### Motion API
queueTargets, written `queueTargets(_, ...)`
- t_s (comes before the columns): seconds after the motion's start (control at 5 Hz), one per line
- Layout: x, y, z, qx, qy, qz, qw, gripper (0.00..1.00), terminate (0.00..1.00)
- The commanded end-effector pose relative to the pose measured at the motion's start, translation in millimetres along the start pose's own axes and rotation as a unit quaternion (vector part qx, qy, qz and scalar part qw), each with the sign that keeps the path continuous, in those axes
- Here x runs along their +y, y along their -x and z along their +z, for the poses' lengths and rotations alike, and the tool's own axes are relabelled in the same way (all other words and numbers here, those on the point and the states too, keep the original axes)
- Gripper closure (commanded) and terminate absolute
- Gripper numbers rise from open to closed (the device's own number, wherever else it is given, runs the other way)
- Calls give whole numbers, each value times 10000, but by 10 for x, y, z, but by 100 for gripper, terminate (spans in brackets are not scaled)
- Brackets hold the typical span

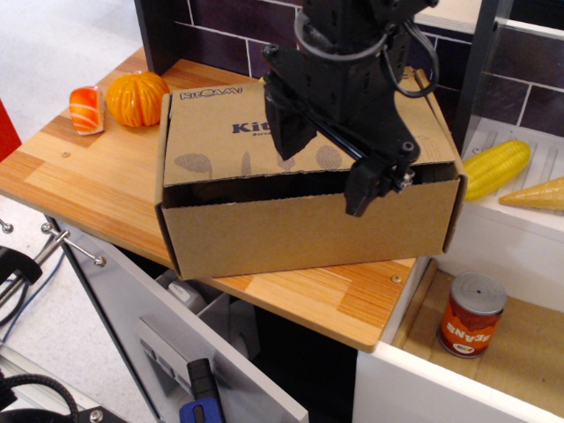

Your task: Open brown1fbox flap

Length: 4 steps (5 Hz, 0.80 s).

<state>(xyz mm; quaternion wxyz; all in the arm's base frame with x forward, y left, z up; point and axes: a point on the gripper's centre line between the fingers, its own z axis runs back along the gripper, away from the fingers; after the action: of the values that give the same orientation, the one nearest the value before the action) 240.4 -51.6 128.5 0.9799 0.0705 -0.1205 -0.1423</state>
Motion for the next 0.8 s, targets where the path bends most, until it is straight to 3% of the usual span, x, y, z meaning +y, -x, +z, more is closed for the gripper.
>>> queueTargets(0.0,0,0,0,0,0,0,10000,0,0)
queueTargets(0.2,66,11,-76,-299,-395,-337,9982,0,0)
queueTargets(0.4,186,-31,-176,-471,-435,-714,9954,0,0)
queueTargets(0.6,238,-17,-237,-667,-744,-1090,9890,0,0)
